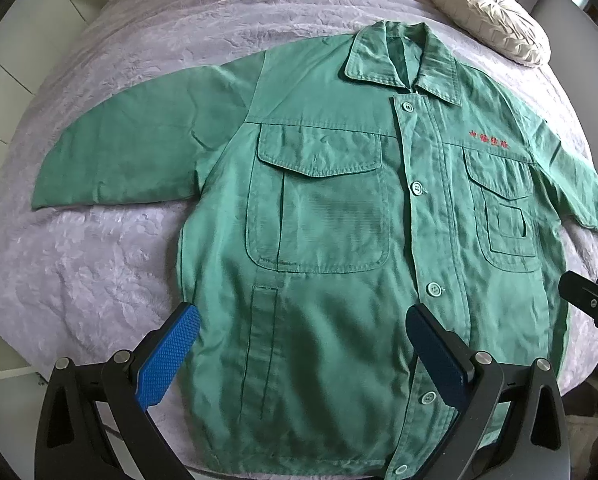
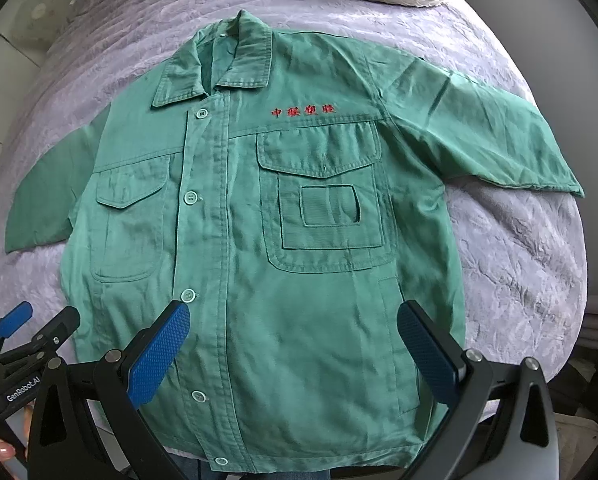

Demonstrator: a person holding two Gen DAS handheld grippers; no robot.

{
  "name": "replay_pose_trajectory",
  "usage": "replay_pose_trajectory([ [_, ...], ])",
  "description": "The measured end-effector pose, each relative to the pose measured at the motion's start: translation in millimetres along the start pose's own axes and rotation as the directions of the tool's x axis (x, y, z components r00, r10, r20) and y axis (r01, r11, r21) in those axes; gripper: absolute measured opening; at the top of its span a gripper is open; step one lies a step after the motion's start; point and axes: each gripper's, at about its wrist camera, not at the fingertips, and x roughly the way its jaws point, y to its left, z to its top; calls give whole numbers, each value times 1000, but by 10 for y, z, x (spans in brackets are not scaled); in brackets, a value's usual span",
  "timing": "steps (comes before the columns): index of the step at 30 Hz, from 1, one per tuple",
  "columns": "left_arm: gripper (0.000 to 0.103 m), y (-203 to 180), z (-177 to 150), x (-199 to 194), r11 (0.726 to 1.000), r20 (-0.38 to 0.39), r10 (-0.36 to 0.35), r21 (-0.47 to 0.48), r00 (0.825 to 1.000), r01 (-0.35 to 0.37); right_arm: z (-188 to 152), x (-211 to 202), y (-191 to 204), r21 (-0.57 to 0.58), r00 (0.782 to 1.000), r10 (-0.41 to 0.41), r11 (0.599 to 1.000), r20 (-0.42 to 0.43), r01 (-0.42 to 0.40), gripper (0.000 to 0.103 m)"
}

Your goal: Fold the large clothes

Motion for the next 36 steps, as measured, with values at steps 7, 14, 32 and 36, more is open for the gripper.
replay_pose_trajectory([
  [7, 103, 37, 2, 7, 1000, -1, -15, 3, 1000, 15, -2, -5, 36, 3, 1000, -10, 1000, 2, 10, 103],
  [14, 103, 177, 9, 53, 998, -1, -60, -21, 998, 60, 9, -26, 186, -13, 1000, 2, 1000, 5, -2, 103],
  [32, 103, 2887, 491, 967, 842, 255, -99, -494, 962, 218, -294, 518, 1539, -207, 977, 187, 957, -98, -204, 103],
  [36, 103, 3262, 629, 1437, 804, 252, -145, -533, 957, 262, -321, 748, 1720, -222, 972, 196, 950, -128, -221, 103],
])
